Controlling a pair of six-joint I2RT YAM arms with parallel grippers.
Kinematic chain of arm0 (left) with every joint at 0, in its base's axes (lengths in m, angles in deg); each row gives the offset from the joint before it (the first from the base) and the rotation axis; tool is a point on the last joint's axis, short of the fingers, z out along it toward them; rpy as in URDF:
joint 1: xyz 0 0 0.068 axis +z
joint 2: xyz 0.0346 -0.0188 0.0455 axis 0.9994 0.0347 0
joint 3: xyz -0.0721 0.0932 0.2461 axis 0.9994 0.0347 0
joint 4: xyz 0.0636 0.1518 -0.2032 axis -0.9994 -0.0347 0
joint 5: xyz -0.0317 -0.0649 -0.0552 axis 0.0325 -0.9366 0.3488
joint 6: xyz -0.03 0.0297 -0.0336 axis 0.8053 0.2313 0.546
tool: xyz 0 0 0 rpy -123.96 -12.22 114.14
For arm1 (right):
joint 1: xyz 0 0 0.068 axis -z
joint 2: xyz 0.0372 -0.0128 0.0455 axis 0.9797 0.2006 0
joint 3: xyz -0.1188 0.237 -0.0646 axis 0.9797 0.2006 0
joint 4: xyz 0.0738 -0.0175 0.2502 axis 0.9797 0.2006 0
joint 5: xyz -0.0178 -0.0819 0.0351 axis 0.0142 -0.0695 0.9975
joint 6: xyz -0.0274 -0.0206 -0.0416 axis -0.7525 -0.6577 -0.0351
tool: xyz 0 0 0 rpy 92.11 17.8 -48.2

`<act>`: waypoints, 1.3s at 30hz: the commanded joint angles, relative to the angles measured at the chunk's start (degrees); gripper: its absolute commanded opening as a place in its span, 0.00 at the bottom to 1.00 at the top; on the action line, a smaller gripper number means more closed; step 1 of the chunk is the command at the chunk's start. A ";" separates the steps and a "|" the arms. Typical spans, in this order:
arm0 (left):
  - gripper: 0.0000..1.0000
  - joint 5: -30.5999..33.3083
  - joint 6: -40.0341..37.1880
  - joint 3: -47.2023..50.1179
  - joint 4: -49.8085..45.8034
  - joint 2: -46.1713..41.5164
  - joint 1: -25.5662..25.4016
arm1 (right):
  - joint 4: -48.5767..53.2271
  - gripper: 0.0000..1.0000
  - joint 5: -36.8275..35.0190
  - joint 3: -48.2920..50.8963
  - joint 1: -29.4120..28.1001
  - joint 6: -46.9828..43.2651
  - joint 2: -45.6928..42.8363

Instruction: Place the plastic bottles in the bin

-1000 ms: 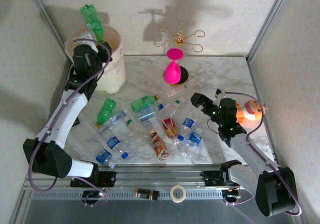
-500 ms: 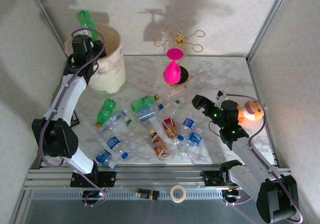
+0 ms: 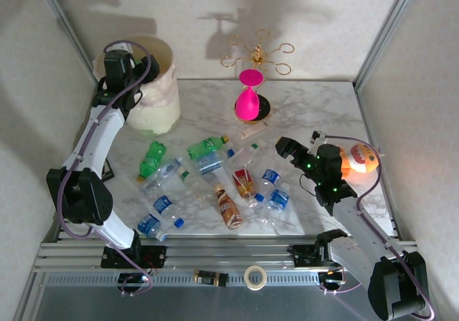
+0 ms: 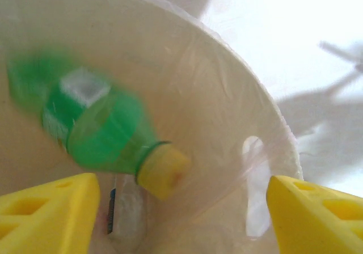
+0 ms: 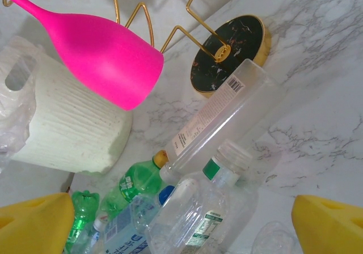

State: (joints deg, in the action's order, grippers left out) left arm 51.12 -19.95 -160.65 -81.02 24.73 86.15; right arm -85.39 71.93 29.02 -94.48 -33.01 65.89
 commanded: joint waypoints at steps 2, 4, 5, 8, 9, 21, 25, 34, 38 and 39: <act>0.86 -0.90 0.75 -0.52 -1.03 -1.42 0.42 | -0.16 0.99 -1.26 0.73 -0.12 -0.67 -0.64; 0.89 -1.12 0.91 -0.34 -0.69 -2.12 0.44 | -0.29 0.99 -1.33 0.67 -0.13 -0.60 -0.44; 0.90 -1.30 1.01 -0.22 -0.54 -2.52 0.46 | -0.38 0.99 -1.28 0.69 -0.12 -0.48 -0.35; 0.94 -2.16 1.66 0.34 0.31 -4.01 0.37 | -0.56 0.99 -1.22 0.64 -0.12 -0.18 0.30; 0.94 -2.64 1.92 0.66 0.68 -4.54 0.31 | -0.56 0.99 -1.04 0.58 -0.19 -0.09 0.57; 0.99 -7.64 6.45 15.52 11.99 -18.25 -6.30 | 0.58 0.98 0.19 -0.12 -0.55 2.90 6.80; 1.00 -7.70 9.04 25.94 19.33 -23.52 -12.26 | 7.39 0.97 -0.82 -1.74 -1.71 2.44 8.37; 1.00 -3.21 20.83 50.50 40.29 -30.81 -25.55 | 18.94 0.96 -6.59 -4.33 -5.71 2.08 10.85; 1.00 0.68 22.75 55.97 42.85 -30.22 -30.67 | 20.01 0.95 -7.21 -4.61 -6.43 2.26 13.29; 1.00 1.31 23.21 57.24 43.75 -29.93 -31.75 | 19.78 0.95 -7.10 -4.63 -6.53 2.45 13.97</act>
State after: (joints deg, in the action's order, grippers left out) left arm 48.48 -0.11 -105.53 -45.00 -4.54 56.46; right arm -68.39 66.62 25.89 -100.34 -31.02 78.44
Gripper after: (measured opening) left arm 0.994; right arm 0.952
